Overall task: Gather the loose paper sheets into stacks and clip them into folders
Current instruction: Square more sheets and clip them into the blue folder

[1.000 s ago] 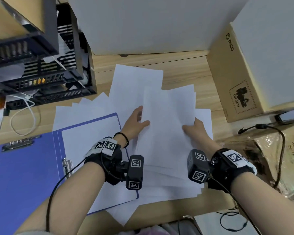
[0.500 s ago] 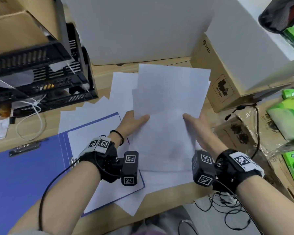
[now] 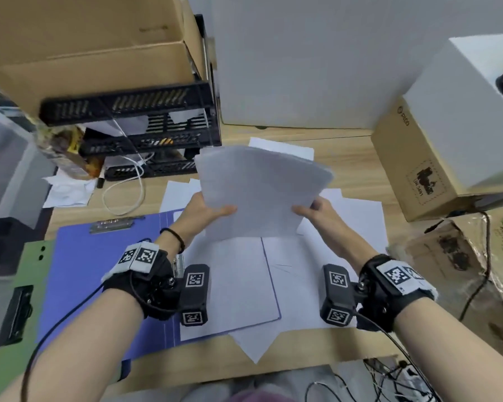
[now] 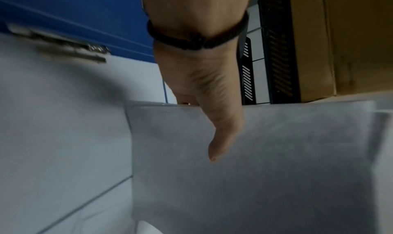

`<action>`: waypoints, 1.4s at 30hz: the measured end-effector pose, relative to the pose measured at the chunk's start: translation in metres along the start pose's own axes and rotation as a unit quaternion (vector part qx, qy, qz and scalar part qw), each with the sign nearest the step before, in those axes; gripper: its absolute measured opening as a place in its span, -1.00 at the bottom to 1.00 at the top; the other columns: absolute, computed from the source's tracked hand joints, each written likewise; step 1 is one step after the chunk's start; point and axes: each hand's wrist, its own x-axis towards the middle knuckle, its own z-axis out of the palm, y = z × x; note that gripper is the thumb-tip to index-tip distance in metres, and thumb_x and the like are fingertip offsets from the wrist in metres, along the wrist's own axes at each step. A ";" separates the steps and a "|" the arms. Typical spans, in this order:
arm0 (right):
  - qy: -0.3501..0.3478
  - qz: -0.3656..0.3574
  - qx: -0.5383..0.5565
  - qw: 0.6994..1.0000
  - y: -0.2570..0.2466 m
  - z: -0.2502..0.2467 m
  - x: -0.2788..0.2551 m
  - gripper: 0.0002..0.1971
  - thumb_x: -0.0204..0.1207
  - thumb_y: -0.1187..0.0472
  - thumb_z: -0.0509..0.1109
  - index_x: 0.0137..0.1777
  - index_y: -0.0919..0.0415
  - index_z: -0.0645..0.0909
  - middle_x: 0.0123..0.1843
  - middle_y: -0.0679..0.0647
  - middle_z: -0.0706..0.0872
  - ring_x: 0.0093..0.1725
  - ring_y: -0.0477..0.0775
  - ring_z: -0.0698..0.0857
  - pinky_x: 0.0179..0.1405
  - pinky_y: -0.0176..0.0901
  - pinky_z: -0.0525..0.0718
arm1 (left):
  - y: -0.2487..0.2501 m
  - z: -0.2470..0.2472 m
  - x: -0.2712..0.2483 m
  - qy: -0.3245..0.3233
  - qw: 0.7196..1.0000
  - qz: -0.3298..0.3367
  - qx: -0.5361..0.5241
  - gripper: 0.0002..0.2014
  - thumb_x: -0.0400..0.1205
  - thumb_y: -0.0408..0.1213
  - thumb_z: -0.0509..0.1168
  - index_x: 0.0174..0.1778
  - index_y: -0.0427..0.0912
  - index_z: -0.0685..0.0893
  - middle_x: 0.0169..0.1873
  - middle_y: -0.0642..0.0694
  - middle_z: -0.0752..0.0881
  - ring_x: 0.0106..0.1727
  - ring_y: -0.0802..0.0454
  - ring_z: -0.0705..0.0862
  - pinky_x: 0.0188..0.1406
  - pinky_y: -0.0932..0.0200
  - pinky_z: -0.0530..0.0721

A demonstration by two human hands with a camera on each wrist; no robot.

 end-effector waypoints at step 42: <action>0.193 0.235 -0.107 0.947 0.055 -0.031 0.203 -0.38 0.51 0.27 0.41 0.52 0.31 0.26 0.28 0.13 0.52 0.13 0.17 0.58 -0.01 -0.09 0.50 | -0.097 0.010 0.079 0.216 0.924 -0.309 0.052 -0.93 0.47 -0.24 0.24 -0.25 -0.07 0.63 -0.32 -0.03 0.67 -0.25 -0.09 0.61 -0.18 0.11 0.57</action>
